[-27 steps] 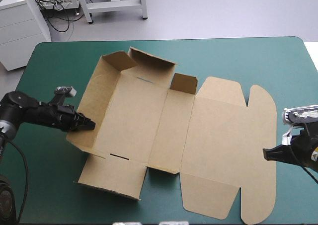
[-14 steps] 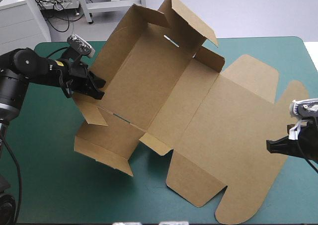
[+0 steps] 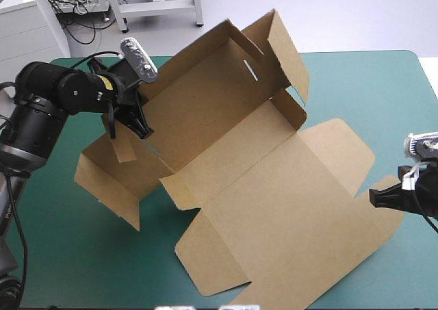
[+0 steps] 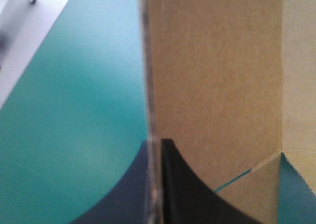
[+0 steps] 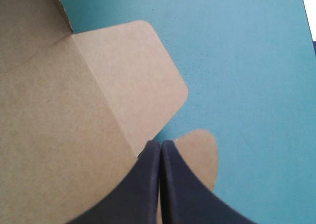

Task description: Fold the box

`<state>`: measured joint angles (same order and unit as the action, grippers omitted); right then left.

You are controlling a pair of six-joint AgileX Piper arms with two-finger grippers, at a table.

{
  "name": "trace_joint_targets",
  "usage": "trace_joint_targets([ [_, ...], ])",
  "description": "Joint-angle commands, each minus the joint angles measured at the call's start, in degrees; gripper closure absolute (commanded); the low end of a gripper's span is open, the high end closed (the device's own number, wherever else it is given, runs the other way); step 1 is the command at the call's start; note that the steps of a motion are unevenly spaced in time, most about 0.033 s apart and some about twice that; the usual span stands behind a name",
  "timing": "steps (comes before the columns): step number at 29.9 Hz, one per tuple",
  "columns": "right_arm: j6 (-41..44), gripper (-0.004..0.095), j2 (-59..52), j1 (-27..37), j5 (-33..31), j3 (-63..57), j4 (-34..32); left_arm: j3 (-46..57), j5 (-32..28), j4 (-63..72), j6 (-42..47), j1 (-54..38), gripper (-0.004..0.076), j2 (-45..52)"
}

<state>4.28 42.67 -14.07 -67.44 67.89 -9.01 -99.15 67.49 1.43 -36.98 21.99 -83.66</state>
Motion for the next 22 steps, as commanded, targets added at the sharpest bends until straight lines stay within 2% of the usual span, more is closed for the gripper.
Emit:
trace_joint_targets([
  [1,-0.3,0.0931,0.2,0.2,4.1,1.7,-0.9,-2.0,-10.5,-7.1,0.5,5.8,0.0756,1.0],
  [4,-0.3,0.0931,0.2,0.2,4.4,1.7,-1.0,-2.0,-15.3,-14.0,0.8,11.0,0.0756,-0.8],
  [13,0.3,0.0931,0.2,0.2,4.7,1.8,-0.9,0.3,-24.0,-29.3,1.7,20.9,0.0756,-4.6],
  [22,0.3,0.0931,0.2,0.2,5.2,1.8,-0.9,10.3,-25.5,-40.8,11.2,25.7,0.0756,-4.1],
])
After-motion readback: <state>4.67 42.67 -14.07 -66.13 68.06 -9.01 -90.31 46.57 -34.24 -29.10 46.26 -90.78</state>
